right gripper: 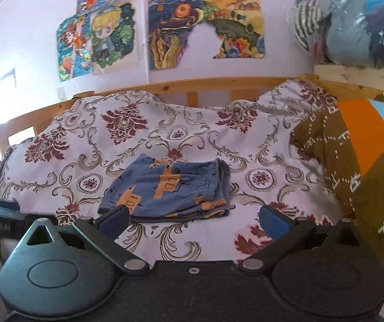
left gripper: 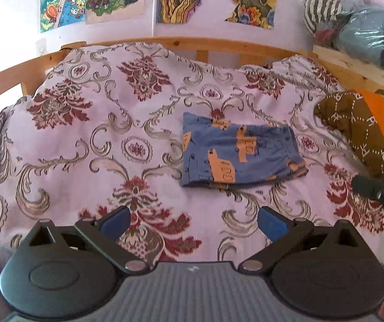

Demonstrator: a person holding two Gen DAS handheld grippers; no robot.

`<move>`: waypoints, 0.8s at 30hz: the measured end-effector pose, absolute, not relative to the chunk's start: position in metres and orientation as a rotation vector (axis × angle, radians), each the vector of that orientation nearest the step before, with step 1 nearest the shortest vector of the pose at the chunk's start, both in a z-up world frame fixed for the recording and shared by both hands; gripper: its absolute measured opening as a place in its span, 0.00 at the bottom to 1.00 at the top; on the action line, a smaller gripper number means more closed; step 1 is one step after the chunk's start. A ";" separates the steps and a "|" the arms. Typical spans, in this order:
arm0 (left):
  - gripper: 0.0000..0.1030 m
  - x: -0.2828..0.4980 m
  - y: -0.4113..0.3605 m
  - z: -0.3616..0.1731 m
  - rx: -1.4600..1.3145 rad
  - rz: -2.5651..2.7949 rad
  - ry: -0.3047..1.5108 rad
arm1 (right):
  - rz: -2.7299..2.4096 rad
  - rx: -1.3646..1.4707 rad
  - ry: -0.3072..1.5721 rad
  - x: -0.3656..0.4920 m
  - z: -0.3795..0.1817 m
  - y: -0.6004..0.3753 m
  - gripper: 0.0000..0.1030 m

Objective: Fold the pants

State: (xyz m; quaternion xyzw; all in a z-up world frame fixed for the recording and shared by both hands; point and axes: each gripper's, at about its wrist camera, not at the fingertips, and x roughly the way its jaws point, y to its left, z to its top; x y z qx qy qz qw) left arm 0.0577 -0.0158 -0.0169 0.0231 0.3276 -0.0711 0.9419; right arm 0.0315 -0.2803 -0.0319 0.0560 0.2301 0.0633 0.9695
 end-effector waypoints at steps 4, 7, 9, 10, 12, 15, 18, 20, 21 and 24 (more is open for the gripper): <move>1.00 0.053 -0.015 -0.018 0.048 -0.145 0.665 | 0.120 0.125 0.466 0.024 -0.033 -0.283 0.99; 1.00 0.053 -0.015 -0.019 0.048 -0.137 0.666 | 0.120 0.124 0.469 0.020 -0.033 -0.284 0.99; 1.00 0.052 -0.014 -0.019 0.045 -0.135 0.666 | 0.120 0.124 0.469 0.017 -0.031 -0.285 0.99; 1.00 0.052 -0.014 -0.019 0.042 -0.134 0.666 | 0.119 0.125 0.470 0.015 -0.031 -0.286 0.99; 1.00 0.052 -0.012 -0.019 0.034 -0.133 0.672 | 0.117 0.125 0.469 0.012 -0.031 -0.287 0.99; 1.00 0.050 -0.012 -0.021 0.026 -0.137 0.680 | 0.115 0.126 0.476 0.012 -0.033 -0.287 0.99; 1.00 0.049 -0.013 -0.022 0.036 -0.138 0.682 | 0.114 0.127 0.480 0.013 -0.034 -0.287 0.99; 1.00 0.049 -0.013 -0.022 0.040 -0.140 0.685 | 0.113 0.128 0.479 0.013 -0.034 -0.287 0.99; 1.00 0.050 -0.014 -0.022 0.041 -0.139 0.687 | 0.114 0.129 0.480 0.013 -0.034 -0.287 0.99; 1.00 0.050 -0.014 -0.023 0.041 -0.140 0.691 | 0.112 0.128 0.483 0.014 -0.035 -0.287 0.99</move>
